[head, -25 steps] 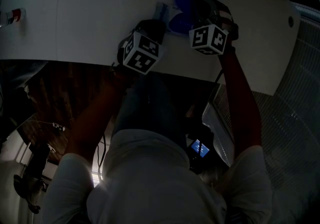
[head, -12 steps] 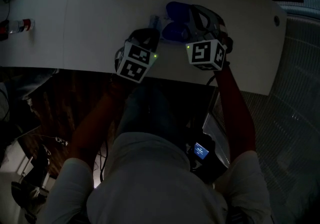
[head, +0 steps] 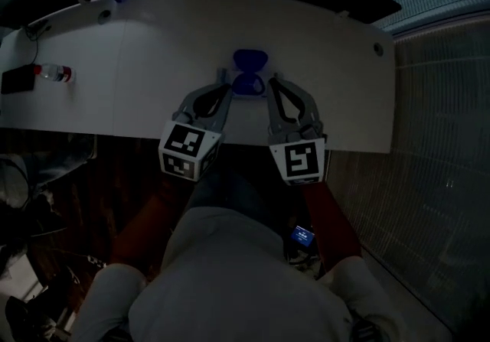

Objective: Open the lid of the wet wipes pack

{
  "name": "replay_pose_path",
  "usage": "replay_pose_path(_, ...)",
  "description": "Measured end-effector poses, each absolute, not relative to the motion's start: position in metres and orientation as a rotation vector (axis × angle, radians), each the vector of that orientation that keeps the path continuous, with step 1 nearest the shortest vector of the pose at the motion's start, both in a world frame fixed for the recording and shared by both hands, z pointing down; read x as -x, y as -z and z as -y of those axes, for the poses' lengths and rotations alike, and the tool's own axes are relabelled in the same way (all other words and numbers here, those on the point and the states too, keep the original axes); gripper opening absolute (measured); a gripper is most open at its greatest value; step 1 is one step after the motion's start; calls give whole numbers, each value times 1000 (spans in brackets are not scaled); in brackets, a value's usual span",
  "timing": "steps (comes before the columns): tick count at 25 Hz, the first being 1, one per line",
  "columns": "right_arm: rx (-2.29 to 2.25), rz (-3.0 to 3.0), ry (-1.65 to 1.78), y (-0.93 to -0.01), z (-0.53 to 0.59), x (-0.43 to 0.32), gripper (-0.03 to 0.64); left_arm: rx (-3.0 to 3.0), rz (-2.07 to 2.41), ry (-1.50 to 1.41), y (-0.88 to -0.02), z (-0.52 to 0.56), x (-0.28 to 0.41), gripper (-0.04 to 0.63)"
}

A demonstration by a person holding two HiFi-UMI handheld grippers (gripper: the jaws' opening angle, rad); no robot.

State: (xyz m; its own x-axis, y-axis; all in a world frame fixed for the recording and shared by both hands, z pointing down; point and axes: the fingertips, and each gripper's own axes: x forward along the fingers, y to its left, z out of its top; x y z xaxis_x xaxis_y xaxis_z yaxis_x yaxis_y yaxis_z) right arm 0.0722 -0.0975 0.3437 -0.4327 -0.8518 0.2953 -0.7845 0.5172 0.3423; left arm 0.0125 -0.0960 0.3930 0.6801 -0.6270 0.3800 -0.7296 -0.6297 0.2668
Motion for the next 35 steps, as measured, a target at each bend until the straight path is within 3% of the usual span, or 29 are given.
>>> replay_pose_path(6, -1531, 2487, 216, -255, 47, -57, 2, -2595, 1117, -195, -296, 72, -6, 3)
replay_pose_path(16, -1645, 2647, 10, -177, -35, -45, 2, -2701, 1049, -106, -243, -8, -9, 3)
replay_pose_path(35, -1682, 2665, 12, -169, -70, -43, 0, -2729, 1022, -12, -228, -36, -2, 3)
